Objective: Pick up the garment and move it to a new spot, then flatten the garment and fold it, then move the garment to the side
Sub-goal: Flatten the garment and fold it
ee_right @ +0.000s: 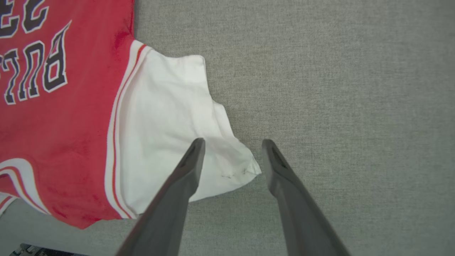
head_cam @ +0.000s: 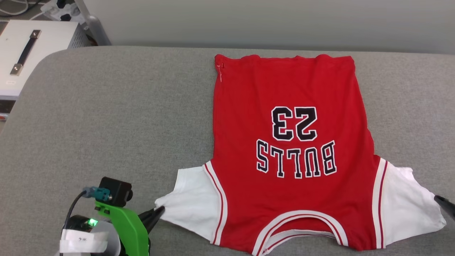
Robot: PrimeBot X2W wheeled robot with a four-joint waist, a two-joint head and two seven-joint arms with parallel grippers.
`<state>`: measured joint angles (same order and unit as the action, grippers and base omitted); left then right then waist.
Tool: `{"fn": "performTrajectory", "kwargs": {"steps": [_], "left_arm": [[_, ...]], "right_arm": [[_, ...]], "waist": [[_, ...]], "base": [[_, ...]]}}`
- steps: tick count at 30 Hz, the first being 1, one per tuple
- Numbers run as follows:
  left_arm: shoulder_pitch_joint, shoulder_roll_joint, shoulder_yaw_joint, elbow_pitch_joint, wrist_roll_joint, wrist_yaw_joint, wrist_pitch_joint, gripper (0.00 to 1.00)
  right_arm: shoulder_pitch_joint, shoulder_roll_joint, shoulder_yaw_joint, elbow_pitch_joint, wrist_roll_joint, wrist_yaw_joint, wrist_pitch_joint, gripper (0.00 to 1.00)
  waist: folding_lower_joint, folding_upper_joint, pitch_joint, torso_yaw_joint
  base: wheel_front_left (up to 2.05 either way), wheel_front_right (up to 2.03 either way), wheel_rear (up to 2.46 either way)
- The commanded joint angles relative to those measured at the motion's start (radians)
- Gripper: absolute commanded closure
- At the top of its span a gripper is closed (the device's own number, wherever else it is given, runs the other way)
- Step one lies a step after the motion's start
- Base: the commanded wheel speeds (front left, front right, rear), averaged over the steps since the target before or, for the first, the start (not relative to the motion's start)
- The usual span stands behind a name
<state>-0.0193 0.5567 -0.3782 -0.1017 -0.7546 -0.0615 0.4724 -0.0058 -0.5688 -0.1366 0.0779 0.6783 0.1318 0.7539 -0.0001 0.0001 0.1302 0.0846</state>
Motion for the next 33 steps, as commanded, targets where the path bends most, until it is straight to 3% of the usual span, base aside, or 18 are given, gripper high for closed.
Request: {"fn": "performTrajectory", "kwargs": {"steps": [1,9,13,21,33], "left_arm": [[-0.026,-0.006,-0.008,-0.02,0.013,0.0,0.014,1.0],[-0.056,0.017,-0.057,-0.16,0.061,0.027,0.105,1.0],[-0.078,0.013,-0.066,-0.219,0.08,0.038,0.116,1.0],[-0.133,-0.023,-0.105,-0.284,0.116,0.035,0.115,1.0],[-0.196,-0.072,-0.148,-0.263,0.151,0.005,0.064,1.0]], "right_arm": [[-0.028,0.002,-0.011,-0.028,-0.006,-0.001,0.017,0.0],[-0.242,-0.015,-0.021,-0.151,-0.004,-0.001,0.156,0.0],[-0.408,-0.018,-0.013,-0.15,-0.027,-0.001,0.262,0.0],[-0.814,-0.032,0.013,0.016,-0.139,-0.001,0.437,0.0],[-1.121,-0.076,0.074,0.248,-0.294,-0.001,0.472,0.0]], "waist": [[0.0001,-0.0001,0.058,0.024],[0.0001,-0.0001,0.211,0.085],[0.0001,-0.0001,0.297,0.124],[0.0001,-0.0001,0.454,0.231],[0.0001,-0.0001,0.57,0.341]], "base": [[0.0,0.0,0.0],[0.0,0.0,0.0],[0.0,0.0,0.0],[0.0,0.0,0.0],[0.0,0.0,0.0]]}}
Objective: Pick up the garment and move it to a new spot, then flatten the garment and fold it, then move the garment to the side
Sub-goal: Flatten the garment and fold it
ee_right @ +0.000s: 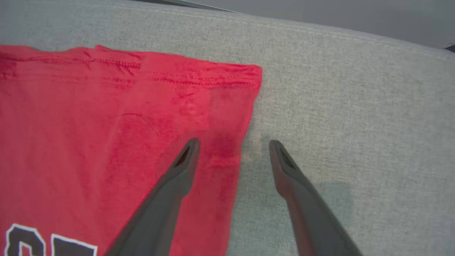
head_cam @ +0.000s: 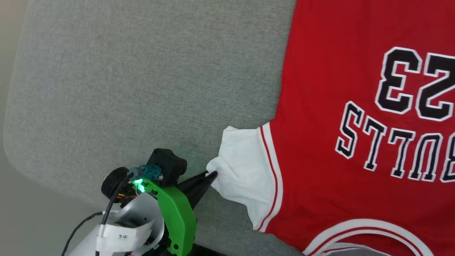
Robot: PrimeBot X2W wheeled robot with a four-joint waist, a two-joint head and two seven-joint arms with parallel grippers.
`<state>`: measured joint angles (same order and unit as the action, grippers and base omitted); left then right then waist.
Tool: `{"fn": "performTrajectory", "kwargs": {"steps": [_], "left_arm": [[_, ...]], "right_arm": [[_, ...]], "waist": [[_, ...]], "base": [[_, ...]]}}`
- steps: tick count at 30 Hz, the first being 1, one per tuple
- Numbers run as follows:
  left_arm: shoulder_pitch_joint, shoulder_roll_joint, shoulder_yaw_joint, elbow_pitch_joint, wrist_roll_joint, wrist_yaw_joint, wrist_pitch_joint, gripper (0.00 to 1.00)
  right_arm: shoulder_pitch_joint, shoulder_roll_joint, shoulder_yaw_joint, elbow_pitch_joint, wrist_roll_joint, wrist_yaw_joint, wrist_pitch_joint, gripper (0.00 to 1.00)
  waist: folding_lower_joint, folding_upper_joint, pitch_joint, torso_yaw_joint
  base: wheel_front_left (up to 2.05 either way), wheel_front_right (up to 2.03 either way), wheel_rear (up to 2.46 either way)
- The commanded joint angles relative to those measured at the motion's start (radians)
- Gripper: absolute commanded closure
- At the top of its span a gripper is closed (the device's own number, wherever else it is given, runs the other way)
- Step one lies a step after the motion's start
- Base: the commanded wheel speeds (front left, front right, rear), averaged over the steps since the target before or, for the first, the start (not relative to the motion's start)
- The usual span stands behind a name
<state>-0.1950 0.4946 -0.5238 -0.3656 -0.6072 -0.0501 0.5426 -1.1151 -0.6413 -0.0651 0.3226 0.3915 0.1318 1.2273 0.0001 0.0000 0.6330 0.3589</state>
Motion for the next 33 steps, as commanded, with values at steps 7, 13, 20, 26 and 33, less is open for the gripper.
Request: {"fn": "performTrajectory", "kwargs": {"steps": [7,13,20,26,33], "left_arm": [[-0.043,-0.028,-0.003,0.019,0.01,-0.011,-0.041,1.0],[-0.05,-0.033,-0.007,0.037,0.012,-0.014,-0.054,1.0],[-0.055,-0.035,-0.005,0.056,0.006,-0.011,-0.059,1.0],[-0.046,-0.024,0.009,0.059,0.002,0.002,-0.061,1.0],[-0.023,-0.01,0.024,0.063,-0.01,0.025,-0.053,1.0]], "right_arm": [[-0.048,-0.014,0.051,0.075,-0.033,-0.001,-0.013,0.0],[-0.009,-0.017,0.088,0.105,-0.011,-0.001,0.007,0.5],[0.04,-0.035,0.11,0.105,0.006,-0.001,-0.004,1.0],[0.112,-0.044,0.101,0.115,0.016,-0.001,-0.039,1.0],[0.257,-0.035,0.072,0.132,0.05,-0.001,-0.099,1.0]], "waist": [[-0.0001,0.0,0.089,0.088],[-0.0001,0.0,0.091,0.092],[-0.0001,0.0,0.059,0.08],[-0.0001,0.0,-0.007,0.039],[-0.0001,0.0,-0.125,-0.033]], "base": [[0.0,0.0,0.0],[0.0,0.0,0.0],[0.0,0.0,0.0],[0.0,0.0,0.0],[0.0,0.0,0.0]]}}
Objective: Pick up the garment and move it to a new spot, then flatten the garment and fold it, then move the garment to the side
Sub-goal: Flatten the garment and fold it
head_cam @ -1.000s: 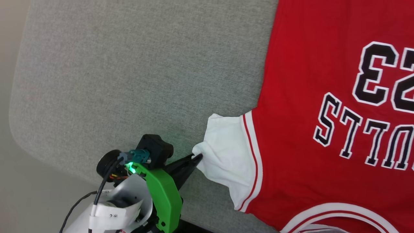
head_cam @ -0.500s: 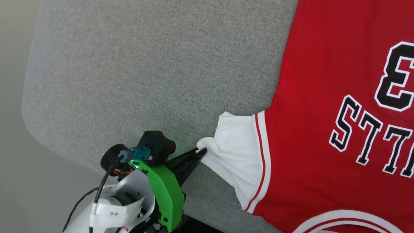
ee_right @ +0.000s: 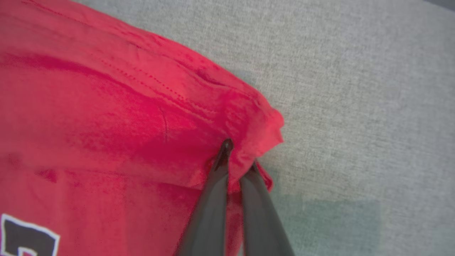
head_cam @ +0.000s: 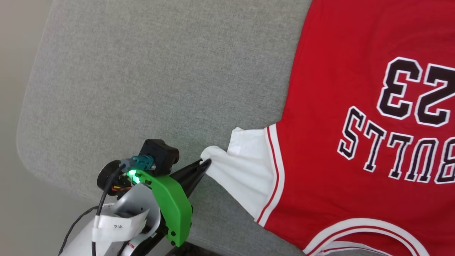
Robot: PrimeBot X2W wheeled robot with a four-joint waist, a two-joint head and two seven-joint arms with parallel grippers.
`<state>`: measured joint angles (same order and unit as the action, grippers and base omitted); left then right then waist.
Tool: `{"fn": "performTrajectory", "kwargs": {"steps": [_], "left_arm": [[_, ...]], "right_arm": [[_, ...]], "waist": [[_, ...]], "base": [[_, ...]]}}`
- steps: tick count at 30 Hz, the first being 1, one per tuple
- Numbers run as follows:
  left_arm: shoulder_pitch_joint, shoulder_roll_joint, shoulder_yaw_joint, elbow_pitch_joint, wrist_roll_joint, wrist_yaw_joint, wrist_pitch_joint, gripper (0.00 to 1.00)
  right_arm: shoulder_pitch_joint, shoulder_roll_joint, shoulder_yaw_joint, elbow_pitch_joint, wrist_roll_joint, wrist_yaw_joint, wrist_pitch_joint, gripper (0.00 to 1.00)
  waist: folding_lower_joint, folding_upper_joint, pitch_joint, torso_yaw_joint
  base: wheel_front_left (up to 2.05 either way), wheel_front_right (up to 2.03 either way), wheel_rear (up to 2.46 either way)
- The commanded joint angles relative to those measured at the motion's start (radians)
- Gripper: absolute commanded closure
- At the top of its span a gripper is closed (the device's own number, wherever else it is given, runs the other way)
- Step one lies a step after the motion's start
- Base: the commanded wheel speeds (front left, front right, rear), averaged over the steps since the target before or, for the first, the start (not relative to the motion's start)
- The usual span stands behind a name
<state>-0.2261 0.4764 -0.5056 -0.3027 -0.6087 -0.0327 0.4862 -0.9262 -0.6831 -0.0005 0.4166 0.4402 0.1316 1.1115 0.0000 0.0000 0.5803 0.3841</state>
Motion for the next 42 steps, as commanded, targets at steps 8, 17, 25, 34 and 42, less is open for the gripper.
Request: {"fn": "performTrajectory", "kwargs": {"steps": [8,17,25,34,42], "left_arm": [[0.065,0.009,0.026,0.024,-0.036,0.045,-0.003,1.0],[0.154,-0.007,0.036,0.066,-0.059,0.083,-0.046,1.0],[0.189,-0.014,0.04,0.104,-0.057,0.102,-0.079,1.0],[0.202,-0.035,0.03,0.137,-0.062,0.105,-0.103,1.0],[0.191,-0.034,0.023,0.143,-0.064,0.097,-0.103,1.0]], "right_arm": [[0.285,0.046,-0.02,0.029,0.067,-0.001,-0.063,1.0],[0.562,0.088,-0.055,-0.074,0.147,-0.001,-0.114,1.0],[0.77,0.122,-0.116,-0.18,0.175,-0.001,-0.12,1.0],[0.924,0.179,-0.18,-0.256,0.168,-0.001,-0.099,1.0],[0.939,0.196,-0.181,-0.302,0.163,-0.001,-0.089,0.0]], "waist": [[0.0,0.0,-0.222,-0.144],[0.0,0.0,-0.356,-0.226],[0.0,0.0,-0.424,-0.279],[0.0,0.0,-0.451,-0.298],[0.0,0.0,-0.45,-0.292]], "base": [[0.0,0.0,0.0],[0.0,0.0,0.0],[0.0,0.0,0.0],[0.0,0.0,0.0],[0.0,0.0,0.0]]}}
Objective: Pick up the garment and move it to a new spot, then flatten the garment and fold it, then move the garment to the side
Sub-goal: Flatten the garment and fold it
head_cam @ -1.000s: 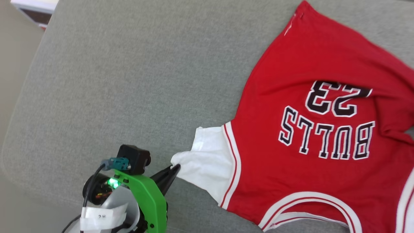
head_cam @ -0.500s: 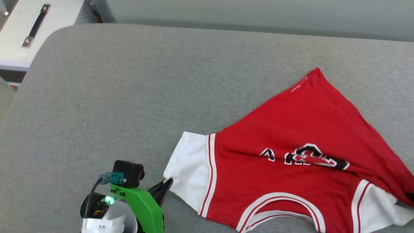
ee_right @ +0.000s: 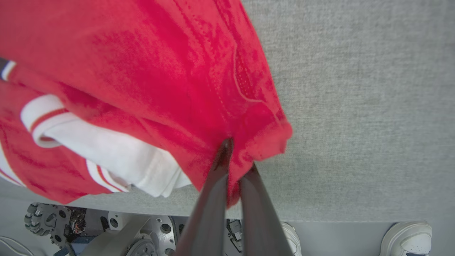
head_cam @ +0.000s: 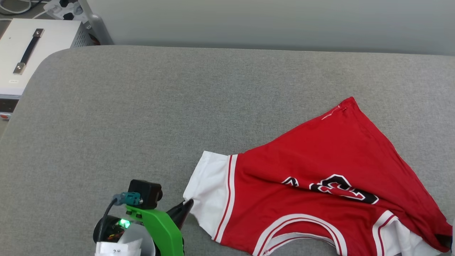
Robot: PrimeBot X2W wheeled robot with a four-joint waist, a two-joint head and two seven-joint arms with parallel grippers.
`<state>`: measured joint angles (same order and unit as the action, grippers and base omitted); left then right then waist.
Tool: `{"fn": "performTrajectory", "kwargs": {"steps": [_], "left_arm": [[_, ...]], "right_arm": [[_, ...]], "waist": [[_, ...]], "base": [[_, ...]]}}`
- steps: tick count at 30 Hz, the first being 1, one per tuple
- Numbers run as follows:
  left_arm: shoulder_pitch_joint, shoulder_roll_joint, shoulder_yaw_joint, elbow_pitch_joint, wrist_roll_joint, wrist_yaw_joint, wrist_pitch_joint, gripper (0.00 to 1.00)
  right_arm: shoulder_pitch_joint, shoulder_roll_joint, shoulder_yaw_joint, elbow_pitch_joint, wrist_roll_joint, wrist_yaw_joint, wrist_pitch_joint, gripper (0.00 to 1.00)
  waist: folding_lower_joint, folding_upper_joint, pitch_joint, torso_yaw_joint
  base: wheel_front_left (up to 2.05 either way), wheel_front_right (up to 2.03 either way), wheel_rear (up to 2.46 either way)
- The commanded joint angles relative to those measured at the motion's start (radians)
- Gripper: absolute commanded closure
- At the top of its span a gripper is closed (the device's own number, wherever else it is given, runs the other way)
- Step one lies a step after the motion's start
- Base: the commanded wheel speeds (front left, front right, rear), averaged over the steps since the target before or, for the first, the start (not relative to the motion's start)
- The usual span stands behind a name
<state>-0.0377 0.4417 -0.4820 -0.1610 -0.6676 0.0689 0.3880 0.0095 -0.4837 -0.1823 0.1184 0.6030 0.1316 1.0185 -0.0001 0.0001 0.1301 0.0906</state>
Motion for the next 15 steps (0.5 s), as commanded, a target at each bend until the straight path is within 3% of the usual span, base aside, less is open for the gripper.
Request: {"fn": "performTrajectory", "kwargs": {"steps": [1,7,15], "left_arm": [[0.001,0.001,-0.002,-0.001,-0.005,-0.006,-0.004,1.0],[-0.008,0.008,-0.015,-0.039,0.006,-0.008,0.004,1.0],[-0.043,-0.001,-0.032,-0.08,0.027,-0.011,0.003,1.0]], "right_arm": [[0.001,-0.01,0.004,-0.014,0.003,-0.001,0.013,0.0],[-0.083,-0.062,0.011,-0.16,0.044,-0.001,0.115,0.0],[-0.302,-0.054,0.058,-0.225,0.004,-0.001,0.226,0.0]], "waist": [[0.0001,-0.0001,-0.001,0.006],[0.0001,-0.0001,0.015,0.049],[0.0001,-0.0001,0.103,0.124]], "base": [[0.0,0.0,0.0],[0.0,0.0,0.0],[0.0,0.0,0.0]]}}
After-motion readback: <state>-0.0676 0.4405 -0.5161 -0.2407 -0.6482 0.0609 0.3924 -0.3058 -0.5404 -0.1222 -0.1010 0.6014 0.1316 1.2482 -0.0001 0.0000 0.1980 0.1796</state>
